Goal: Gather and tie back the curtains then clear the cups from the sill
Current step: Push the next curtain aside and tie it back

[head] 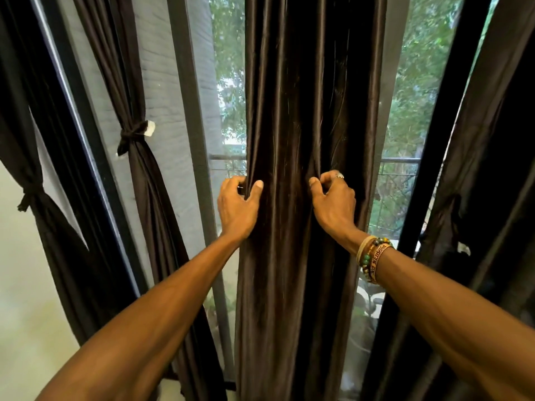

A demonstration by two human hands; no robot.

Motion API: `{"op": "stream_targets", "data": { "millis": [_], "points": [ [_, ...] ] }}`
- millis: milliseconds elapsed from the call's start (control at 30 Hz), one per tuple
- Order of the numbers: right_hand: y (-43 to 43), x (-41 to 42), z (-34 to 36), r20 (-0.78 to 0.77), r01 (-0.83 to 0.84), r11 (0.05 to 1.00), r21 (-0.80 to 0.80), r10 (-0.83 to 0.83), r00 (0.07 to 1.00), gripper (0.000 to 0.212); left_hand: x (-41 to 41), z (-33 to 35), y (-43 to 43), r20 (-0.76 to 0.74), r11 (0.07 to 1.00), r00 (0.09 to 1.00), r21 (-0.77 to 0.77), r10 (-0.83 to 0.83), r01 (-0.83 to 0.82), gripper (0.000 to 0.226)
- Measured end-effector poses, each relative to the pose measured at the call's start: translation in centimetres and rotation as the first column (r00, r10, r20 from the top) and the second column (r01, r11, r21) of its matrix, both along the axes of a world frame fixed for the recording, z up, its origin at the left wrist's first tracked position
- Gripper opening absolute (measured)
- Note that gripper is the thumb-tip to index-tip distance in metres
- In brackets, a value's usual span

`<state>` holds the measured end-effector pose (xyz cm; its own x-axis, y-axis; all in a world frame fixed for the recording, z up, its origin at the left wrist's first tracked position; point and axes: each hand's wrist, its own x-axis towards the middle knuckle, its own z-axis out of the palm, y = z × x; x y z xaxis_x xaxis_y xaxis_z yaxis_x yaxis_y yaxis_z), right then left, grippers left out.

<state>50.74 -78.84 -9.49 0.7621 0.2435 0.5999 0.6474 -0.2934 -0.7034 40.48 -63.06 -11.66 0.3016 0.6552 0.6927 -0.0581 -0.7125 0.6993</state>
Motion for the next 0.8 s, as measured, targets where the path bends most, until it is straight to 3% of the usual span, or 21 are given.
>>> {"op": "stream_targets", "data": {
  "millis": [133,300,367,467,500,567,633,667,733,800],
  "points": [
    [1.6,-1.8,-0.5,0.063,-0.211,0.977,0.041,0.208,0.976,0.016,2.0,0.1,-1.9,-0.061,0.980,0.979,-0.046,-0.195,0.193,0.032],
    [1.6,-1.8,0.2,0.065,-0.257,0.966,0.023,0.256,0.965,0.016,2.1,0.1,-2.8,0.002,0.920,0.920,-0.030,-0.391,0.391,0.035],
    [1.4,-1.3,0.2,0.048,-0.252,0.968,-0.005,0.252,0.967,0.019,2.3,-0.1,-3.0,-0.015,0.908,0.908,-0.003,-0.419,0.419,0.033],
    [1.1,-1.0,0.6,0.030,-0.287,0.956,-0.056,0.289,0.957,0.021,3.0,-0.2,-3.1,-0.014,0.946,0.945,-0.007,-0.326,0.326,0.024],
    [0.7,-1.0,0.8,0.106,-0.270,0.959,-0.082,0.278,0.955,0.022,3.2,-0.2,-2.9,-0.007,0.960,0.960,-0.019,-0.279,0.279,0.020],
    [-0.2,-0.5,0.9,0.435,-0.081,0.992,-0.094,0.114,0.893,0.027,3.4,0.0,-2.4,0.007,0.980,0.980,-0.039,-0.197,0.197,0.015],
    [-1.4,0.0,0.8,0.723,0.192,0.981,0.008,-0.138,0.677,0.039,3.4,0.1,-2.1,-0.020,0.990,0.990,0.016,-0.140,0.141,0.014],
    [-2.0,0.2,0.9,0.751,0.276,0.958,0.076,-0.237,0.616,0.046,3.3,0.1,-2.1,-0.048,0.990,0.992,0.072,-0.120,0.123,0.016],
    [-2.8,0.8,0.8,0.604,0.360,0.924,0.133,-0.363,0.709,0.066,3.3,-0.1,-2.2,-0.077,0.983,0.990,0.134,-0.117,0.126,0.020],
    [-3.2,1.8,0.5,0.368,0.308,0.949,0.062,-0.309,0.877,0.068,3.5,-0.3,-2.5,-0.063,0.984,0.989,0.115,-0.132,0.139,0.021]
  ]
}}
